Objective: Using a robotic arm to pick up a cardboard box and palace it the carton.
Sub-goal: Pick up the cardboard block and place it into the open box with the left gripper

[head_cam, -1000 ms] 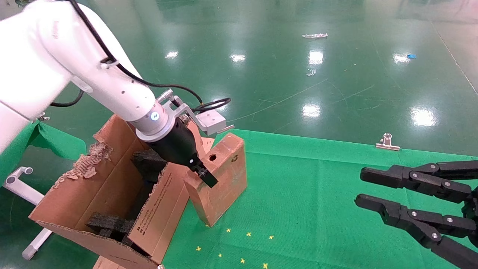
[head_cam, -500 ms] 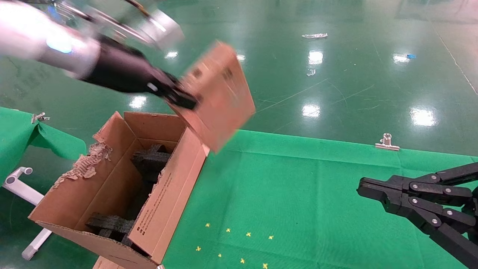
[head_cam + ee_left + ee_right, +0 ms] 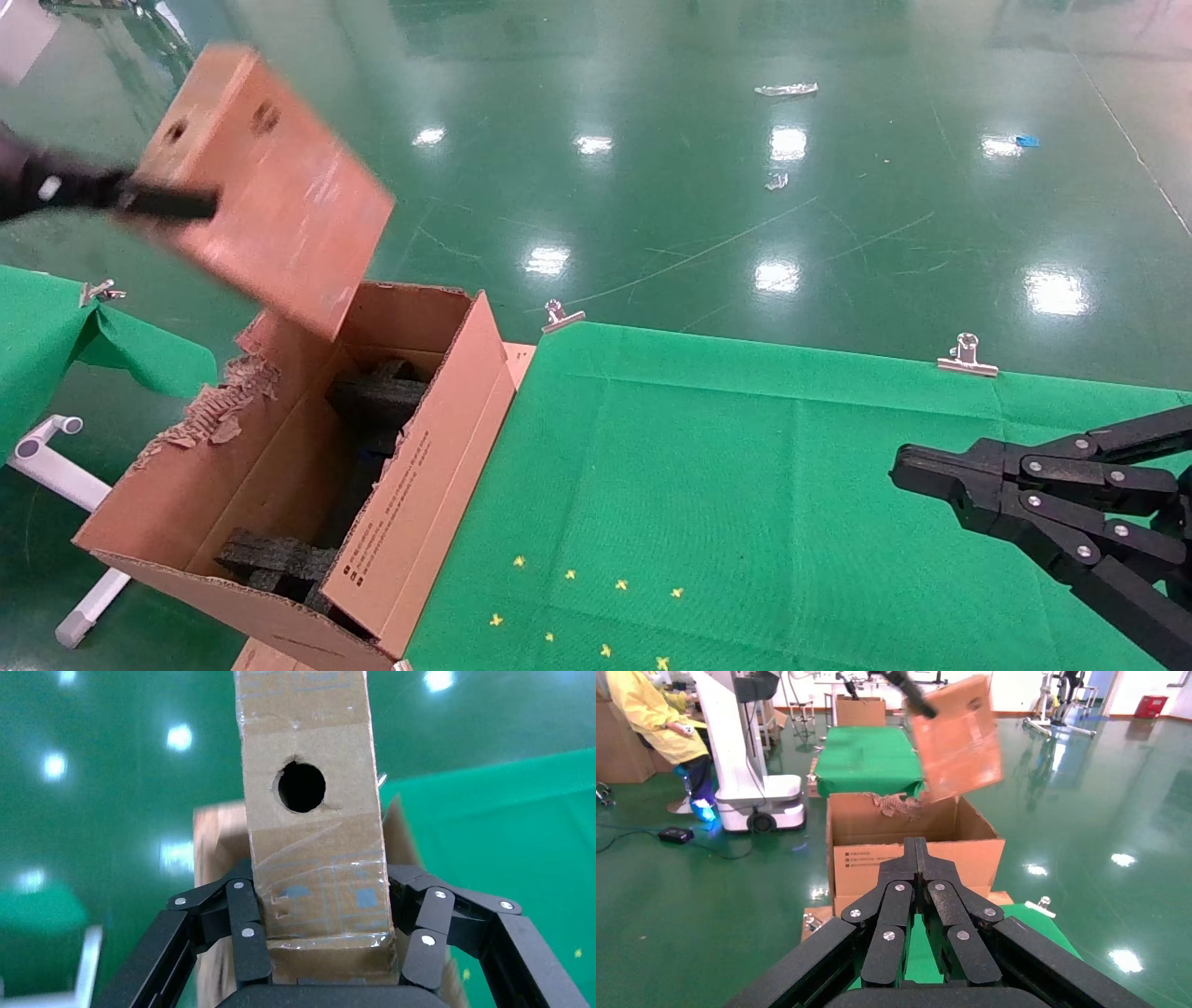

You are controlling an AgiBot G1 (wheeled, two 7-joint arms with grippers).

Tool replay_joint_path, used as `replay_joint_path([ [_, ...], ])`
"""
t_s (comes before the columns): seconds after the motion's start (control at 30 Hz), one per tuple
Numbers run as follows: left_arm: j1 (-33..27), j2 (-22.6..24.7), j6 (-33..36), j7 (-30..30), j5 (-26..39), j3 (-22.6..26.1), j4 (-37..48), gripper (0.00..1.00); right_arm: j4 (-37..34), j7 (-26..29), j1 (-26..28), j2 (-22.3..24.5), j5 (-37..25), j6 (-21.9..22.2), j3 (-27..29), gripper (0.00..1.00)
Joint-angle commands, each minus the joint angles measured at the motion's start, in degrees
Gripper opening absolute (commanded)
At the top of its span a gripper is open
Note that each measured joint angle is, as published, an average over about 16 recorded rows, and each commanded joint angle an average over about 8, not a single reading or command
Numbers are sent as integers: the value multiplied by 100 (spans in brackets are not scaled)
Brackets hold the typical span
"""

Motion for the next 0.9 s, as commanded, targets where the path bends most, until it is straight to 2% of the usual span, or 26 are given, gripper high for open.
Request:
replay_joint_path([
  [0.03,87,-277,19,-108,13,23,-21,0,0,0,0,0,0,0,-1,0],
  [0.17,524,-522,-226,-93,-184,196,84,0,0,-1,0,1,1,1,-2,0],
  [0.33,1143,-617,-848,191,-594,406,318,0,0,-2,1,2,3,2,-4,0],
  [0.37,1259,-618,-982,266,-667,445,368,0,0,-2,1,2,3,2,-4,5],
  [0.6,1772,-527,-1525,623,-856,654,628,0,0,-3,1,3,4,3,-7,92],
  [0.63,1798,-510,-1551,641,-825,675,653,0,0,-3,2,3,5,3,-7,100],
  [0.9,1941,-450,-1709,483,-423,846,708,0,0,-5,2,4,7,4,-10,100],
])
